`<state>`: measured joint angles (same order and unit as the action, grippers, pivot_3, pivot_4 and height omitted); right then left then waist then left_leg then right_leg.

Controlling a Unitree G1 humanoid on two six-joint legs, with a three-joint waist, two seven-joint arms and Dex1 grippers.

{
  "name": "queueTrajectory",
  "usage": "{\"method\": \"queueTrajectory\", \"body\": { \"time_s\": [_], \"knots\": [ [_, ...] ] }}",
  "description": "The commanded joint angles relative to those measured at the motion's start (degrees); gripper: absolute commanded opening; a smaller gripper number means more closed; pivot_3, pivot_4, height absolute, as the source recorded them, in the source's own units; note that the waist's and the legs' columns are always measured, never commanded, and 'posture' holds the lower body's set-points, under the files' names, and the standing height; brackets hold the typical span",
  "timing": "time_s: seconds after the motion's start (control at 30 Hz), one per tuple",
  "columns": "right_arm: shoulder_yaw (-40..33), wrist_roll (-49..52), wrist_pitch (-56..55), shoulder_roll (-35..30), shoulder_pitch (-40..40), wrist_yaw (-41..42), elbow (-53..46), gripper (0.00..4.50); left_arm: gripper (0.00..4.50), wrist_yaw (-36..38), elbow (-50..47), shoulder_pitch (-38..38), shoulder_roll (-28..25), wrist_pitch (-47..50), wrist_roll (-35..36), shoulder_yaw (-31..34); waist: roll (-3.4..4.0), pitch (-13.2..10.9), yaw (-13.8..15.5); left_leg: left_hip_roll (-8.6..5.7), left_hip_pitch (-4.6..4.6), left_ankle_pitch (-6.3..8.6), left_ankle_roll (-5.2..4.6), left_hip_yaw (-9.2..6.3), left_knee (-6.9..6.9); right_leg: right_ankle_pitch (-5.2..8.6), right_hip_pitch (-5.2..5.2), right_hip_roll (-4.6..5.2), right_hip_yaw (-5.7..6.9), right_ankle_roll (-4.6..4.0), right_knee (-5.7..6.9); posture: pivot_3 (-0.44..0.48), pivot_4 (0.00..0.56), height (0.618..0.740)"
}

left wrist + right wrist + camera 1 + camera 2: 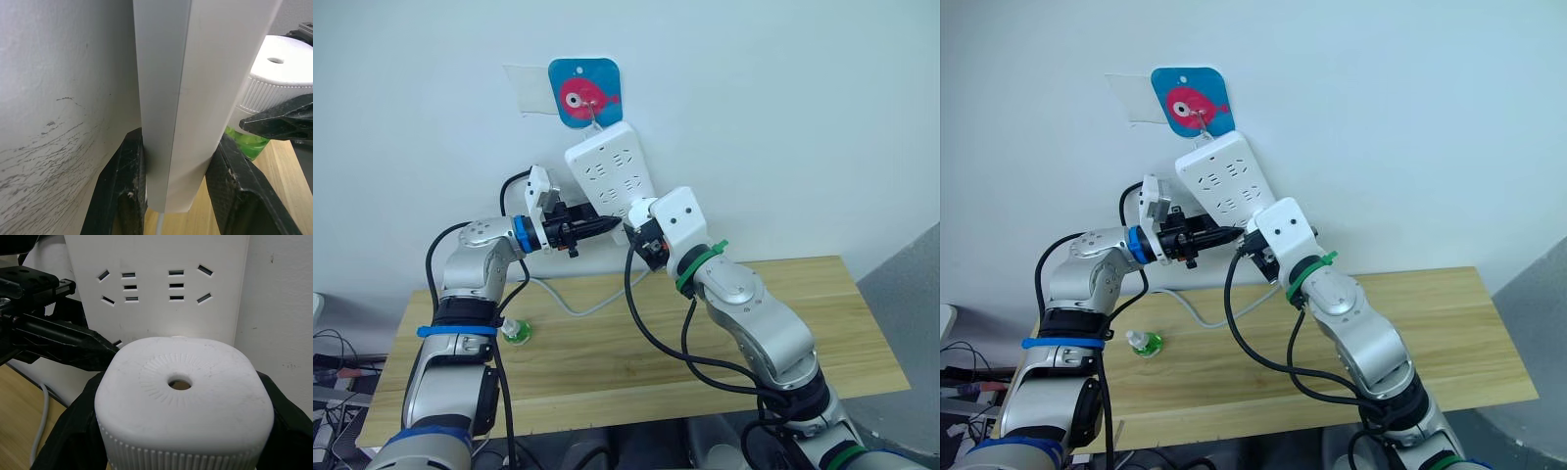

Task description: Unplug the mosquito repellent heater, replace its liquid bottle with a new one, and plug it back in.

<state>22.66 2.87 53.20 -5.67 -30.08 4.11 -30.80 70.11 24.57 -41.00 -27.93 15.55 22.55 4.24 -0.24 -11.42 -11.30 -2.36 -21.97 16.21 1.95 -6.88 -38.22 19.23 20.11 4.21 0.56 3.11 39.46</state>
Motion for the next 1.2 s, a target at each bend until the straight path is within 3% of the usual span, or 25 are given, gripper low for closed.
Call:
{"method": "queueTrajectory", "body": {
  "time_s": [0.03,0.7,1.2],
  "knots": [
    [0.4,-0.8,-0.6,1.0,-0.9,0.4,-1.4,3.04,1.3,-2.2,-1.7,-1.8,-0.4,0.5,0.7,1.2,0.01,0.0,0.0,0.0,0.0,0.0,0.0,0.0,0.0,0.0,0.0,0.0,0.0,0.0,0.0,-0.331,0.226,0.74],
    [1.1,-2.3,1.9,1.8,-0.2,1.5,-3.6,3.04,1.3,-4.1,-1.7,-2.0,-0.2,0.3,0.0,1.3,-0.09,-0.6,0.2,0.0,0.0,-0.01,0.02,-0.01,0.02,0.0,0.04,0.0,0.0,0.0,0.04,-0.331,0.231,0.74],
    [0.5,-2.5,8.5,-1.0,3.2,1.1,-12.7,3.04,1.3,-4.8,-1.1,-2.0,-0.7,-0.2,0.1,1.6,-0.23,-1.2,0.4,0.02,-0.07,-0.02,0.03,-0.02,0.11,-0.05,0.08,0.01,0.01,-0.03,-0.07,-0.351,0.241,0.74]
  ]
}}
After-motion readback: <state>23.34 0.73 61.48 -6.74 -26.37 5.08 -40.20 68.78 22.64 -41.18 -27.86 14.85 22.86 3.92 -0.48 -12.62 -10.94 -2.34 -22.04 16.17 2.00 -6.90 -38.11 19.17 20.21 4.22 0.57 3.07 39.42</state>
